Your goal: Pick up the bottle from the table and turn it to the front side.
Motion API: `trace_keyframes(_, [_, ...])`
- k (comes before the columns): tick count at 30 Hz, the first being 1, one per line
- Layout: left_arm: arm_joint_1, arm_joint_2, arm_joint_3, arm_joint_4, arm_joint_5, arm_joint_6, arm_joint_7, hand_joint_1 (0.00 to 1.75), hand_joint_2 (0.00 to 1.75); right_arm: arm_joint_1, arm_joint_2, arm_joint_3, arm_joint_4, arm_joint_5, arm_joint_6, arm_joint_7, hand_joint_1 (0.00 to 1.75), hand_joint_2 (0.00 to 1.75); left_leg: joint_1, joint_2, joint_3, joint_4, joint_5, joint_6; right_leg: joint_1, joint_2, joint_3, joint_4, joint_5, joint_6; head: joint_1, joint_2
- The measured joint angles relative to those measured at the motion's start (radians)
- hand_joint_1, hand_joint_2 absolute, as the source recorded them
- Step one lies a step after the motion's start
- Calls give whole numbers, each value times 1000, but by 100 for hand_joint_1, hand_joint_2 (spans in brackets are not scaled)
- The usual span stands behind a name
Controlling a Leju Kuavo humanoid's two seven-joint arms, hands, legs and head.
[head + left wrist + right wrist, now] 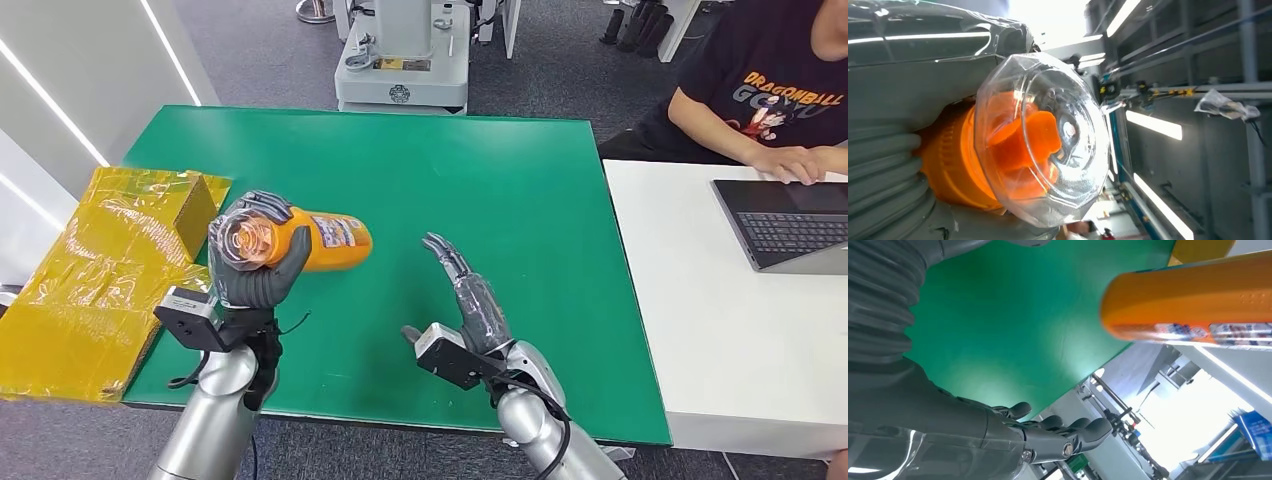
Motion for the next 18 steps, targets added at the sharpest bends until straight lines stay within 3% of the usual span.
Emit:
trace_keyframes(5, [-66,97,11,-20,-281,13,114,175,175,7,0,5,-20,-13,0,-1,0,175,0,0,0,0,1,0,0,0,0,1,0,0,0,0])
trace_keyframes(10, [-158,224,21,-7,-450,-15,180,175,175,26,0,5,-49,-30,1,-4,0,175,0,0,0,0,1,-1,0,1,-1,2,0,0,0,0])
trace_keyframes(18, [-310,369,-25,130,-702,-7,264,175,175,75,0,-5,-113,-19,0,-3,0,175,0,1,0,0,2,-2,0,2,-3,3,0,-1,0,0])
